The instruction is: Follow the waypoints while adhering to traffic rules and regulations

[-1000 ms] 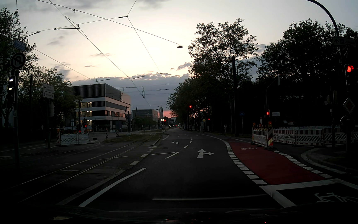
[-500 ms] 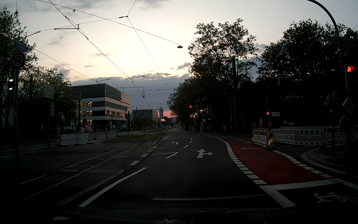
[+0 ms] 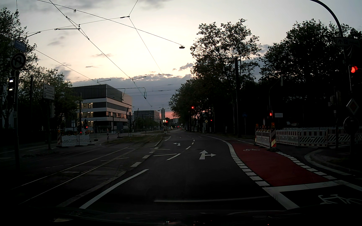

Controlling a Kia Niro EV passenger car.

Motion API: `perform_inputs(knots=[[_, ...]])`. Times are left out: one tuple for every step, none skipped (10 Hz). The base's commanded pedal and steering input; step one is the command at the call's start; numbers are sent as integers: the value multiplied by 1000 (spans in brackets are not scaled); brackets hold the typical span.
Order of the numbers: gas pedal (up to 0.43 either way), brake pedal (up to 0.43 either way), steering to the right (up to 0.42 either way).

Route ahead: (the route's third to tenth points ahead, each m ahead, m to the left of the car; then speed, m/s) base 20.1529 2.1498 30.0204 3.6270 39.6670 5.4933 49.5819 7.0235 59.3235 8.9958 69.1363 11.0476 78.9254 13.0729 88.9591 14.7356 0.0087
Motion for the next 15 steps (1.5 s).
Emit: perform_inputs(knots=[[0,244,34],[0,244,34],[0,244,34],[0,244,34],[0,244,34],[0,244,34],[0,244,34],[0,244,34],[0,244,34],[0,244,34],[0,244,34],[0,244,34],[0,244,34],[0,244,34],[0,244,34]])
